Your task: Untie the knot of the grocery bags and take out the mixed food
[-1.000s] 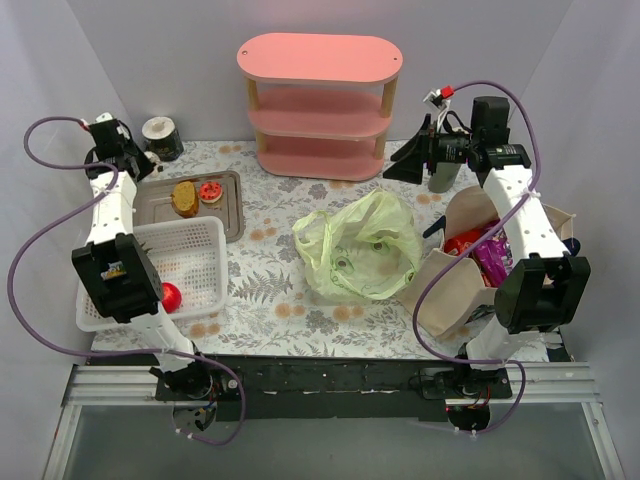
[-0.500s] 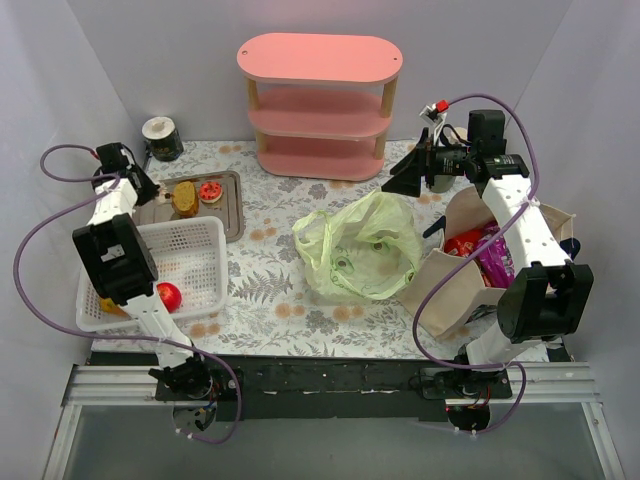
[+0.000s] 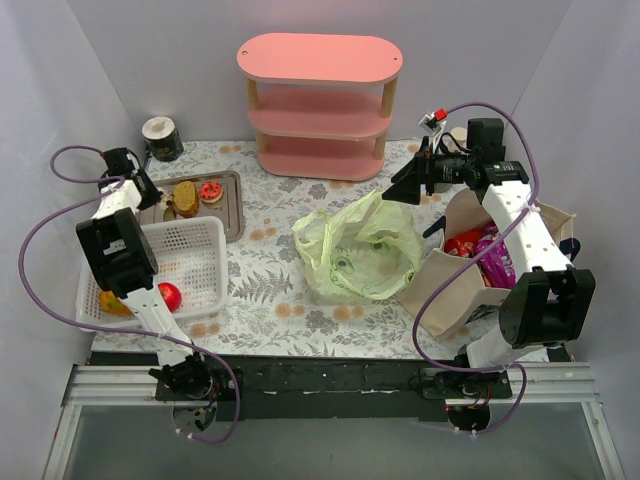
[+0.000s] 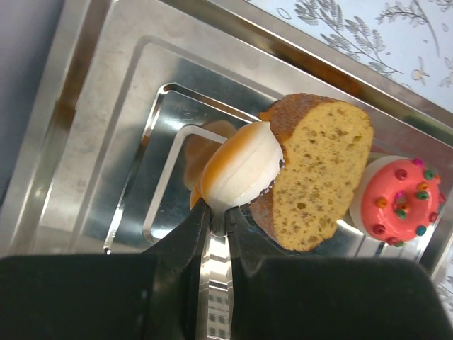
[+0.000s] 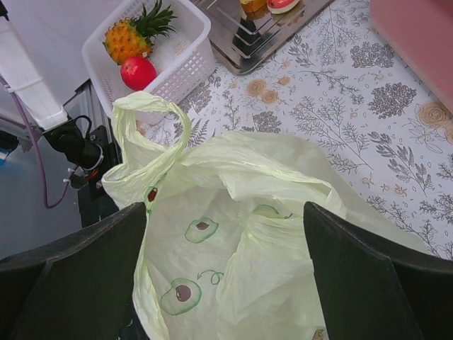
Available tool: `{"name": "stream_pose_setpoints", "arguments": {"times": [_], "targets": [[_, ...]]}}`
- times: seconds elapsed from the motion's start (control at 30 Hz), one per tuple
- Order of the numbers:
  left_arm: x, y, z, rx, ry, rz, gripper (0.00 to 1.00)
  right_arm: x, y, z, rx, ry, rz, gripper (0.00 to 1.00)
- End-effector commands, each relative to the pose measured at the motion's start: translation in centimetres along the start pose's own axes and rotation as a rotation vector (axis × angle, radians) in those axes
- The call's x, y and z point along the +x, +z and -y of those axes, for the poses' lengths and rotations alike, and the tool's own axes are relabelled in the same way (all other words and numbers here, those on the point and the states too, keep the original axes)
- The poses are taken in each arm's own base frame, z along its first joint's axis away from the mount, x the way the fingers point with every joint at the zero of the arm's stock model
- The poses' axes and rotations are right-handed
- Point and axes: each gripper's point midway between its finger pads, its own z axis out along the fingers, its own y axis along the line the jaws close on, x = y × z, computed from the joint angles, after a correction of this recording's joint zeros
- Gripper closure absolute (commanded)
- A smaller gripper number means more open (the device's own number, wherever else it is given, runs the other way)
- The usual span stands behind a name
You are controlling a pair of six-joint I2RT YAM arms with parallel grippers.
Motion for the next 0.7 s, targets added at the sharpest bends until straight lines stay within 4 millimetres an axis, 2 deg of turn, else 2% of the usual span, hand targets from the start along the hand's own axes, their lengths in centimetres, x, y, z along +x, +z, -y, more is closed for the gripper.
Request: {"name": "stream_pose_setpoints", "arguments": {"times": [0.0, 0.1, 0.43, 0.67], "targets": [[-1.7, -0.2, -1.9, -0.105, 0.050, 0.056, 1.00, -0.8, -0.2, -0.7, -0.011, -0.050, 0.018, 0.02], [-1.8, -0.5, -2.1, -0.103, 0.050, 0.061, 1.00, -0.9, 0.0, -0.5, -0.016, -0.044, 0.018, 0.02], [-0.3, 0.5, -0.7, -0.012, 0.071, 0.014, 1.00, -0.9, 0.4, -0.4, -0.023, -0.037, 0.013, 0.02], [-0.3, 1.4, -1.6, -0.042, 0.129, 0.011, 1.00, -0.4, 0.4, -0.7, -0.023, -0.037, 0.009, 0.02]]}}
